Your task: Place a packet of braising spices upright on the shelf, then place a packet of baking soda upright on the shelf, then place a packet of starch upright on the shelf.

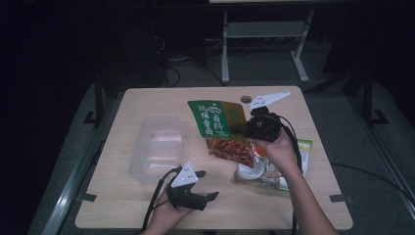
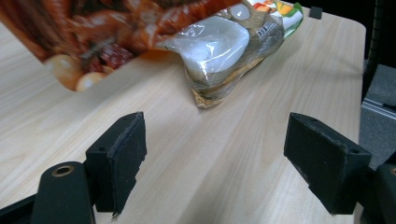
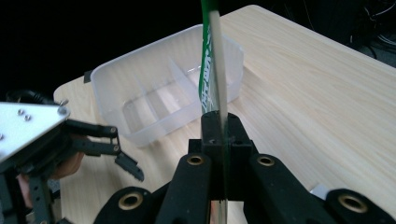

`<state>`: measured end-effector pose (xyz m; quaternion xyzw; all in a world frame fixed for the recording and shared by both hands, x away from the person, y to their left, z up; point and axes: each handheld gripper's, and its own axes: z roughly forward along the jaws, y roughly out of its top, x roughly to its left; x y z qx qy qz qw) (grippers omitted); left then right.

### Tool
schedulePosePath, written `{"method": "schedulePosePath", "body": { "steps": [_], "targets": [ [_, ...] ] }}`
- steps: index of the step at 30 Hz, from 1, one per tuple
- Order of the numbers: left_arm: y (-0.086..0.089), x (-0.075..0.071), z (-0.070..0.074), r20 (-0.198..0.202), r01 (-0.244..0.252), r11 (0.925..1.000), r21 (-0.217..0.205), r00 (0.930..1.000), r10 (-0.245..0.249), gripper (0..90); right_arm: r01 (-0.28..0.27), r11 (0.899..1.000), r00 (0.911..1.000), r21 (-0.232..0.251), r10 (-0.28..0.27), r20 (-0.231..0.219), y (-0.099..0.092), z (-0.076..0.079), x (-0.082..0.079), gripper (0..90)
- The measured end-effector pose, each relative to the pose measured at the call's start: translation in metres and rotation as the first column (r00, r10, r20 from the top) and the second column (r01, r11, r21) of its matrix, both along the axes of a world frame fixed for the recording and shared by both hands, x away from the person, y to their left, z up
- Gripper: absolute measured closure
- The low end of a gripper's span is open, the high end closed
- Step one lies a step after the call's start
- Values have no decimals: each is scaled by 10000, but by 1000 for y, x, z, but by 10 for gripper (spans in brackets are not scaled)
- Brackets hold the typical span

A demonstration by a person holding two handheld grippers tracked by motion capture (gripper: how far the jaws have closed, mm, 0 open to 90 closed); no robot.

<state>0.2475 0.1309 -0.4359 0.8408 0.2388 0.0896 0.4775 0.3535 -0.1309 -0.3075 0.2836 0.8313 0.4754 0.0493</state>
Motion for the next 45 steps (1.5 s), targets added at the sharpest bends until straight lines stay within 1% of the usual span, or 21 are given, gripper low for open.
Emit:
{"method": "schedulePosePath", "body": {
  "steps": [4, 5, 9, 13, 16, 21, 23, 24, 25, 28, 29, 32, 33, 34, 37, 38, 39, 40, 41, 44, 45],
  "targets": [
    [0, 0, 1, 8, 37, 10000, -58, 10000, -37, 209, -23, 9999, 9999, -107, 24, 98, 6, 8, 7, 893],
    [0, 1, 0, -25, 18, 9998, -183, 10000, -18, 209, -99, 9999, 9998, -118, 101, 180, 9, 13, 9, 893],
    [1, 0, 0, -47, 54, 9999, -98, 10000, -54, 208, -288, 9994, 9991, -175, 293, 294, 17, 20, 13, 893],
    [0, -1, 0, -156, 30, 9997, -249, 9999, -34, 209, -438, 9990, 9985, -96, 441, 333, 24, 26, 16, 894],
    [0, -1, 0, -54, 86, 9997, -208, 9999, -87, 209, -511, 9986, 9980, -158, 517, 374, 29, 29, 19, 894],
    [0, -2, 1, -96, 131, 9997, -202, 9999, -133, 209, -615, 9981, 9972, -45, 616, 430, 42, 36, 27, 894],
    [1, -1, 1, 45, 120, 9998, -186, 9999, -119, 209, -694, 9975, 9964, -93, 697, 479, 52, 40, 34, 894],
    [1, -1, 1, 45, 120, 9998, -186, 9999, -119, 209, -694, 9975, 9964, -93, 697, 479, 52, 40, 34, 894],
    [2, -1, 1, 29, 119, 9997, -190, 9999, -118, 209, -799, 9966, 9951, -198, 809, 577, 61, 43, 38, 894],
    [3, 0, 1, 2, 135, 9998, -142, 9999, -135, 209, -899, 9958, 9936, -166, 908, 674, 74, 48, 46, 894],
    [3, 0, 1, 2, 135, 9998, -142, 9999, -135, 209, -899, 9958, 9936, -166, 908, 674, 74, 48, 46, 894],
    [4, -2, 1, -13, 98, 9996, -278, 10000, -98, 209, -1027, 9946, 9912, -178, 1038, 824, 92, 54, 56, 894],
    [6, -2, 2, -72, 58, 9990, -442, 10000, -61, 209, -1083, 9938, 9897, -258, 1103, 917, 96, 54, 59, 894],
    [6, -2, 2, -72, 58, 9990, -442, 10000, -61, 209, -1083, 9938, 9897, -258, 1103, 917, 96, 54, 59, 894],
    [10, -1, 3, -60, -69, 9988, -492, 10000, 66, 209, -1187, 9927, 9886, -195, 1200, 912, 114, 54, 70, 894],
    [10, -1, 3, -60, -69, 9988, -492, 10000, 66, 209, -1187, 9927, 9886, -195, 1200, 912, 114, 54, 70, 894],
    [11, -1, 3, -18, -61, 9989, -457, 10000, 60, 209, -1164, 9931, 9892, -122, 1170, 880, 124, 52, 75, 894],
    [12, -1, 3, -42, -99, 9990, -439, 9999, 98, 209, -1164, 9931, 9892, -122, 1170, 880, 124, 52, 75, 894],
    [13, -1, 3, -51, -174, 9984, -531, 9998, 171, 209, -1147, 9933, 9898, -103, 1152, 838, 133, 49, 82, 894],
    [14, -1, 4, -13, -193, 9986, -498, 9998, 193, 209, -1191, 9929, 9895, -72, 1193, 816, 142, 45, 89, 894],
    [15, 0, 4, -18, -270, 9982, -539, 9996, 270, 209, -1182, 9930, 9903, -11, 1180, 729, 152, 41, 94, 894]
  ]
}}
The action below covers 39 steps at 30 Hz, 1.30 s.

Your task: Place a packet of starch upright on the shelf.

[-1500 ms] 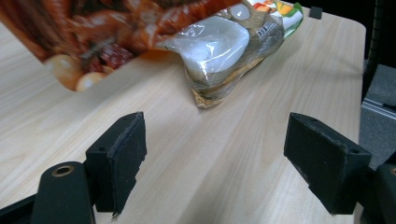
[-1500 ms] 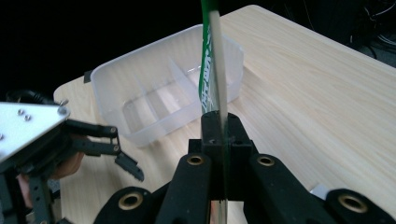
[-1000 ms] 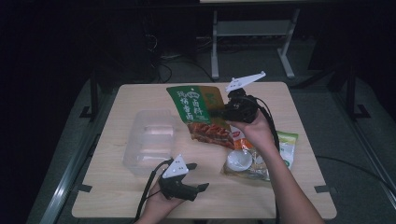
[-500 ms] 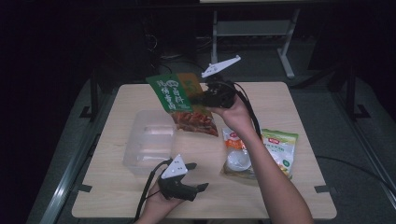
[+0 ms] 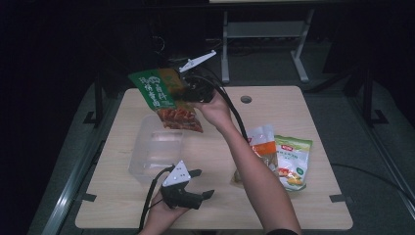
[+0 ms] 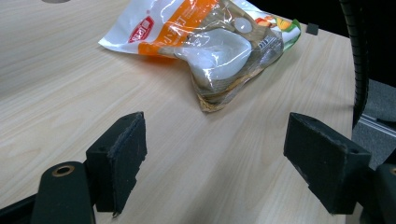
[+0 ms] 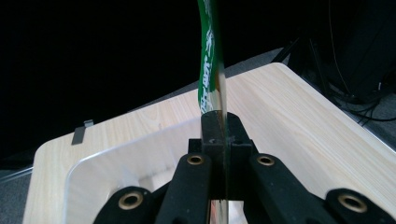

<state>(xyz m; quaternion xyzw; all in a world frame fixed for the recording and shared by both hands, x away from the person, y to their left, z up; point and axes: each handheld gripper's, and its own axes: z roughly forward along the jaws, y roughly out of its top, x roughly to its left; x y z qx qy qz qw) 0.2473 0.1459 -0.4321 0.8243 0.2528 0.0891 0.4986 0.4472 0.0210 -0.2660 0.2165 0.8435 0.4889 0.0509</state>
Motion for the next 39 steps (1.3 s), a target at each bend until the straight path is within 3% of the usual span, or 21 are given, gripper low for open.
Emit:
{"method": "schedulePosePath", "body": {
  "steps": [3, 8, 18, 30, 39],
  "targets": [
    [1, 1, 0, -12, -36, 10000, -47, 10000, 36, 209, 6, 9999, 10000, 152, -5, -70, 9, -5, 4, 894],
    [1, 1, 0, -106, -79, 9999, -130, 9999, 78, 211, -56, 9994, 9991, 331, 69, -408, 29, -25, 17, 894],
    [2, 1, -1, -176, 60, 10000, -16, 9998, -60, 216, -62, 9982, 9955, 599, 118, -940, 49, -58, 33, 894],
    [-1, 0, -2, -138, 143, 9999, 21, 9998, -143, 216, 236, 9957, 9911, 901, -115, -1327, 45, -91, 36, 893],
    [-2, 0, -2, -146, 189, 9998, 69, 9997, -188, 216, -91, 9984, 9928, 555, 156, -1187, 39, -97, 33, 888]
  ]
}}
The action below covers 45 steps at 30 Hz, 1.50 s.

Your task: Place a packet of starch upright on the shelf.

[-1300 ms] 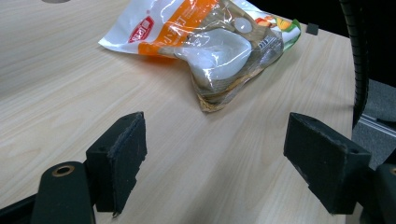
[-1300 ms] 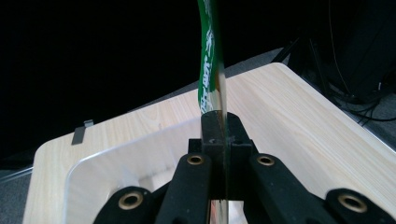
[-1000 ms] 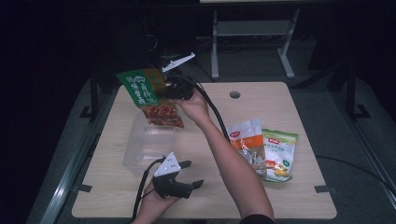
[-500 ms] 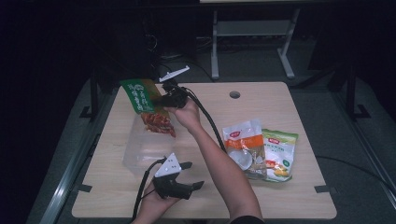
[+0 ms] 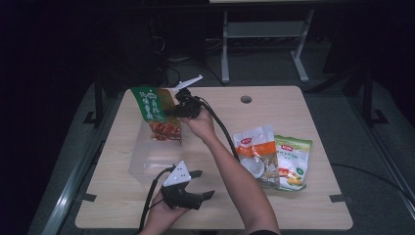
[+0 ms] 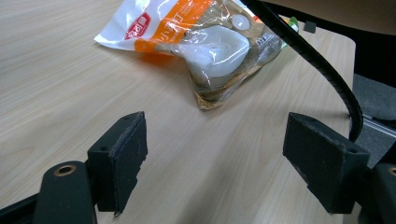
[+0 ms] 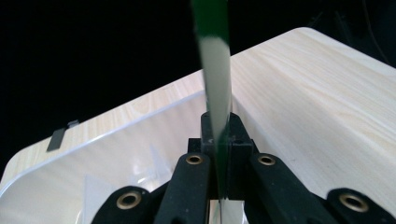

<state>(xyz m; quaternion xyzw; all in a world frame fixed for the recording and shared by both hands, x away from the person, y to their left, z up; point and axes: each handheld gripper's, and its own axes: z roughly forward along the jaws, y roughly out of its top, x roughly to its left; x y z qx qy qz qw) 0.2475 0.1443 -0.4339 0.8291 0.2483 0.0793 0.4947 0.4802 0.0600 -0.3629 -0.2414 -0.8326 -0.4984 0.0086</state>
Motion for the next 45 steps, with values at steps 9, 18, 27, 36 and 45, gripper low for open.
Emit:
{"method": "schedulePosePath", "body": {
  "steps": [9, 18, 27, 36, 45],
  "targets": [
    [1, 2, 0, 20, -88, 10000, -30, 10000, 89, 216, 86, 9989, 10000, -458, -86, 13, -3, -1, -2, 762],
    [0, 2, -1, 19, -70, 10000, 0, 10000, 70, 214, 302, 9976, 9989, -626, -323, -326, -19, 4, -2, 541],
    [-2, 3, -1, 21, -38, 10000, -18, 10000, 38, 215, 443, 9968, 9987, -659, -459, -225, -54, 13, -14, 457],
    [-4, 5, -2, -177, 166, 9998, 93, 9997, -164, 230, 406, 9964, 9980, -744, -441, -459, -83, 17, -27, 396],
    [-4, 5, -1, -238, 215, 9998, 49, 9995, -214, 229, 560, 9940, 9950, -942, -633, -770, -127, 19, -48, 361]
  ]
}}
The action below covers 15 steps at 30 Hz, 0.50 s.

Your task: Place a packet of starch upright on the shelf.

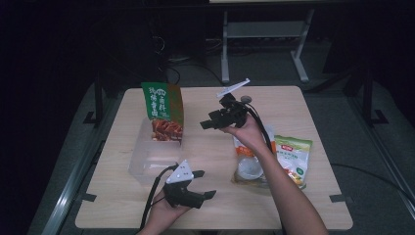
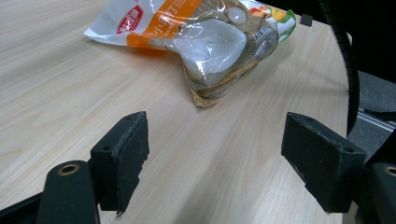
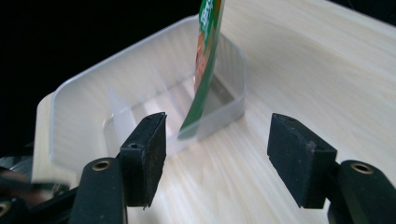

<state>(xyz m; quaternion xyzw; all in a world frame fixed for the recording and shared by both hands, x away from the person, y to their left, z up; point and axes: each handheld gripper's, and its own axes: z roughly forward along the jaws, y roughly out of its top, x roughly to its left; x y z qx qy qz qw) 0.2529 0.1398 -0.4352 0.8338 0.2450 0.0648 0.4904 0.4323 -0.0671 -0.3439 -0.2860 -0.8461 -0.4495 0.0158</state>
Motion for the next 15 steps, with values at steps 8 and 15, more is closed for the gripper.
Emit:
{"method": "schedulePosePath", "body": {
  "steps": [8, 15],
  "targets": [
    [0, 0, 1, 135, 70, 9999, 125, 9999, -72, 229, 139, 9991, 9999, -408, -138, 31, -32, -1, -19, 356],
    [1, 1, 1, 59, 52, 9999, 109, 10000, -53, 228, 472, 9967, 9989, -665, -474, -8, -59, -2, -33, 358]
  ]
}}
